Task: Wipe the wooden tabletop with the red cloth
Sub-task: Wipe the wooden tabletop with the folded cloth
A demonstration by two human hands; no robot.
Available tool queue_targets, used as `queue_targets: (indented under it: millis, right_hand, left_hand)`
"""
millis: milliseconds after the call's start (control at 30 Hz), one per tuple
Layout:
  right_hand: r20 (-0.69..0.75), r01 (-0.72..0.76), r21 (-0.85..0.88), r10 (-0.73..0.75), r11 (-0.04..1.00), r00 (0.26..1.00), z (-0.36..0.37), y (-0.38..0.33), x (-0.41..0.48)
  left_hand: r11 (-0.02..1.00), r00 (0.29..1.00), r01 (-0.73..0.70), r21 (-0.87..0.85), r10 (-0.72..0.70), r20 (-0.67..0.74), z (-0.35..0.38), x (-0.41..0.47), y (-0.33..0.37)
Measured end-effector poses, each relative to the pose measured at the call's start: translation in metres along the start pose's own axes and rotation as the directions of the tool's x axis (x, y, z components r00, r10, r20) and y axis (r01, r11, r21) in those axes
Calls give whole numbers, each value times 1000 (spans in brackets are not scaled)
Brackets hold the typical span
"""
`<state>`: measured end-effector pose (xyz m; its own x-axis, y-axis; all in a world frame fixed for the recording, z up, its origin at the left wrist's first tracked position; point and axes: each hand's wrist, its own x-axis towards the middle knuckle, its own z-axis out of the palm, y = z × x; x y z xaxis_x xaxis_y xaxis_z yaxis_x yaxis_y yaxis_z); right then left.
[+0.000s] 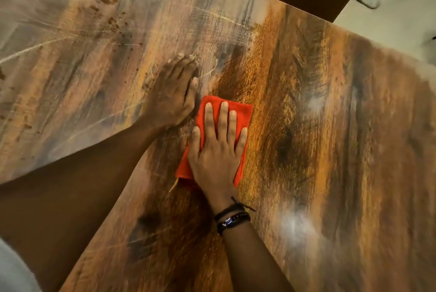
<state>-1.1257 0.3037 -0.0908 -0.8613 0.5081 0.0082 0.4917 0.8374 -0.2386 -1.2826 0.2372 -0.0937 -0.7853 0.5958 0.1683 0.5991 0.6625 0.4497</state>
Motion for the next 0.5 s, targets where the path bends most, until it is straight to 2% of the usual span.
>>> queue_targets:
  millis: [167, 500]
  right_hand:
    - [-17, -23, 20, 23, 1000, 1000, -2, 15, 71]
    - [94, -120, 58, 115, 991, 989, -17, 36, 312]
  left_hand:
    - [1000, 1000, 3, 25, -3, -9, 1, 0, 0]
    - [999, 1000, 15, 40, -16, 14, -1, 5, 4]
